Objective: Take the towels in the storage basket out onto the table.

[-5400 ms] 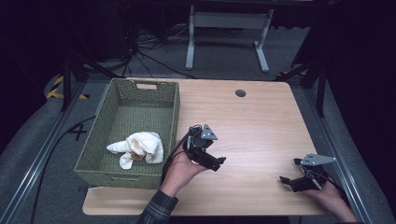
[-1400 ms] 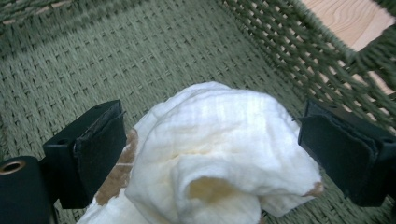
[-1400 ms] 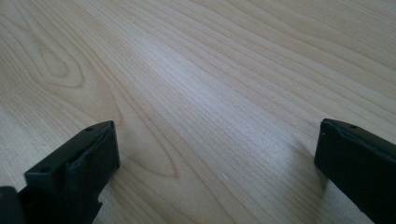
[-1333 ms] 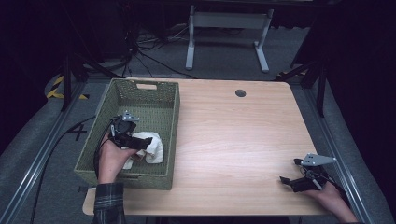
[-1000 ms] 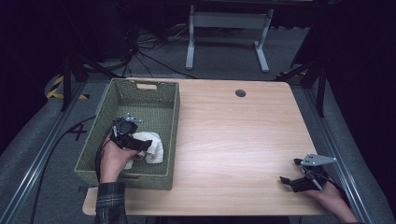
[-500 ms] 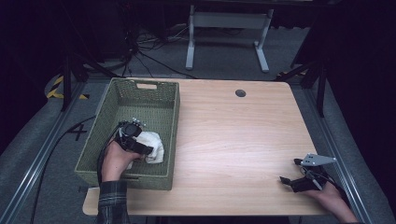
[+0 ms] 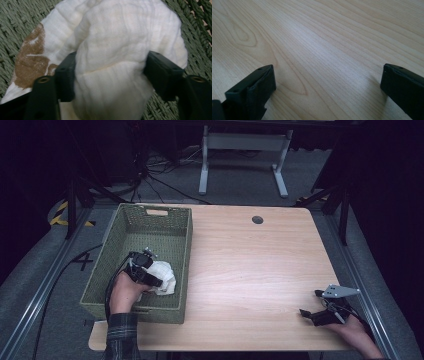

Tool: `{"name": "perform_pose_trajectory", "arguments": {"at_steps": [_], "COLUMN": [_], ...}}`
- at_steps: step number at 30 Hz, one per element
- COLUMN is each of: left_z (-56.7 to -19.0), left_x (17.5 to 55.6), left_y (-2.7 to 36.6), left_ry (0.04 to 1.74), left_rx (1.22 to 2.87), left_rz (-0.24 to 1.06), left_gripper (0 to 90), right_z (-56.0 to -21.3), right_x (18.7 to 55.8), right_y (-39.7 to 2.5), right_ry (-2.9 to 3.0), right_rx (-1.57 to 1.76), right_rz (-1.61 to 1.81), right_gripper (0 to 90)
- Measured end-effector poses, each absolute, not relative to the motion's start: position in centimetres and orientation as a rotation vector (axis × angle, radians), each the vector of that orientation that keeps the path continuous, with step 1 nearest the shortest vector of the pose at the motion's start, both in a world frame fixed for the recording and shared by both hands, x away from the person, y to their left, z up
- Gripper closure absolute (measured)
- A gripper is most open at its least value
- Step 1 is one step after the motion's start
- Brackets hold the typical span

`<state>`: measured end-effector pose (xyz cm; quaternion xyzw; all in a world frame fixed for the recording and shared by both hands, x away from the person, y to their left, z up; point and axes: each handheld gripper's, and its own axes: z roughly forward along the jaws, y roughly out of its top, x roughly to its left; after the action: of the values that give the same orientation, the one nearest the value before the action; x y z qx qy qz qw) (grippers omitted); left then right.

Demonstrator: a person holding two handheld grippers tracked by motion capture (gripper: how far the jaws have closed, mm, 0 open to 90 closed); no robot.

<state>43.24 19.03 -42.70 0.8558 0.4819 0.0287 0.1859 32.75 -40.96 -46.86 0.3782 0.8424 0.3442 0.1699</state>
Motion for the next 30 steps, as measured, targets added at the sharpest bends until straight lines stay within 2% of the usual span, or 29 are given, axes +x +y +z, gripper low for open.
{"name": "perform_pose_trajectory", "arguments": {"at_steps": [4,5,6,13,30], "left_z": [-42.6,-42.5,-42.4,-41.6,-38.6], "left_x": [43.2,43.2,43.2,43.1,41.8], "left_y": [19.1,19.0,19.1,19.5,21.3], "left_ry": [1.350,1.358,1.354,1.352,1.239], "left_rx": [2.411,2.401,2.403,2.343,2.064], "left_rz": [0.045,0.038,0.040,0.047,0.178], "left_gripper": [60.7,60.7,68.1,73.8,74.5], "right_z": [-46.9,-46.9,-46.9,-46.9,-46.9], "right_x": [32.7,32.7,32.7,32.8,32.8], "right_y": [-41.0,-41.0,-41.0,-41.0,-41.0], "right_ry": [2.394,2.394,2.394,2.394,2.394], "right_rx": [1.074,1.074,1.075,1.075,1.076], "right_rz": [0.978,0.978,0.978,0.978,0.979], "right_gripper": [0.3,0.3,0.3,0.3,0.3]}}
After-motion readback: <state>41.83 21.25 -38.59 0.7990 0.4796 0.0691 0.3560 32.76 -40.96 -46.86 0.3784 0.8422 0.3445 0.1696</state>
